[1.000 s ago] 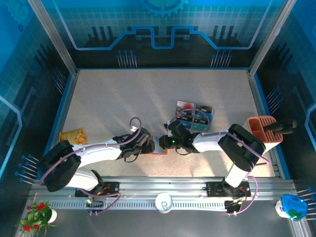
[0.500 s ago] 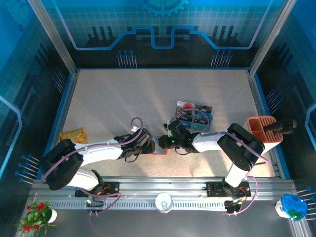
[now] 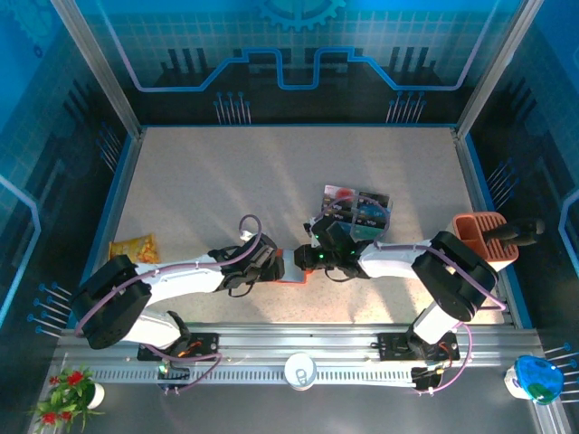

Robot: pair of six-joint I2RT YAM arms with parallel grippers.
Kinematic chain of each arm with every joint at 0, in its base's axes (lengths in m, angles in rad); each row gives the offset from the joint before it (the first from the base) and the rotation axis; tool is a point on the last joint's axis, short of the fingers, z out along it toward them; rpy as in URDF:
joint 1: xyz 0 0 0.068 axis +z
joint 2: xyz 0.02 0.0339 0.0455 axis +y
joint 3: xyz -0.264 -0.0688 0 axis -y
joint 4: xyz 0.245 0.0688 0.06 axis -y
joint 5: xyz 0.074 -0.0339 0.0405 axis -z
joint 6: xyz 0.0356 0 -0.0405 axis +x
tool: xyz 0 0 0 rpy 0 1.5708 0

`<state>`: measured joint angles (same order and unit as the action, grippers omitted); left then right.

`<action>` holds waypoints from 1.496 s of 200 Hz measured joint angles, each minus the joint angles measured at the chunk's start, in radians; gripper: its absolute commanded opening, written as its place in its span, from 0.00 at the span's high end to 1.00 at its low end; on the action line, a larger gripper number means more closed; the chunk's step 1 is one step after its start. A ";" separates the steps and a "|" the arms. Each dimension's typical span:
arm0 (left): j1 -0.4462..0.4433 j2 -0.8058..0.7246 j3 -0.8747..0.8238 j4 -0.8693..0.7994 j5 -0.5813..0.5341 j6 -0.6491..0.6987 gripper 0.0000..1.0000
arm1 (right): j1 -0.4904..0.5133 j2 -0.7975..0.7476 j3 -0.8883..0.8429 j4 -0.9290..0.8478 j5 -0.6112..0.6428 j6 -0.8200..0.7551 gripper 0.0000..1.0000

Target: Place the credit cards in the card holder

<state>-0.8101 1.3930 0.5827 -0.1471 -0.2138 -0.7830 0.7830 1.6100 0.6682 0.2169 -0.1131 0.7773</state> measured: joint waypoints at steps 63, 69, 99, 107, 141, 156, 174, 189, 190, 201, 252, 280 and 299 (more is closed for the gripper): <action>0.000 0.000 0.000 0.003 0.000 0.001 0.31 | -0.001 0.080 0.017 0.038 -0.024 0.006 0.89; 0.000 0.000 0.000 0.003 0.000 0.001 0.31 | -0.001 0.086 0.021 0.042 -0.028 0.008 0.89; 0.000 -0.001 0.000 0.003 0.000 0.002 0.30 | -0.001 0.099 0.027 0.055 -0.038 0.013 0.89; 0.000 -0.001 0.000 0.004 0.000 0.004 0.30 | -0.001 0.099 0.027 0.056 -0.038 0.013 0.89; 0.000 -0.001 0.000 0.005 0.000 0.005 0.31 | -0.001 0.099 0.027 0.056 -0.038 0.017 0.89; 0.000 0.000 0.000 0.007 0.000 0.007 0.34 | -0.001 0.099 0.027 0.056 -0.038 0.019 0.89; 0.000 0.005 -0.002 0.018 -0.001 0.008 0.38 | -0.001 0.099 0.027 0.057 -0.038 0.021 0.89; 0.000 0.018 -0.004 0.025 -0.006 0.008 0.40 | -0.001 0.099 0.027 0.057 -0.038 0.021 0.88; 0.000 0.019 -0.004 0.026 -0.007 0.008 0.40 | -0.001 0.099 0.027 0.057 -0.039 0.021 0.88; 0.000 0.022 -0.004 0.027 -0.010 0.008 0.41 | -0.001 0.099 0.028 0.057 -0.039 0.021 0.88; -0.001 0.038 -0.005 0.045 -0.027 0.008 0.47 | -0.001 0.098 0.034 0.053 -0.047 0.021 0.87; -0.004 0.040 -0.006 0.049 -0.034 0.008 0.45 | -0.001 0.098 0.034 0.053 -0.048 0.021 0.87; -0.005 0.037 -0.006 0.051 -0.033 0.007 0.41 | -0.001 0.098 0.034 0.053 -0.048 0.021 0.87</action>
<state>-0.8146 1.4303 0.5770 -0.0959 -0.2470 -0.7761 0.7822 1.7077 0.7025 0.2703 -0.1616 0.7979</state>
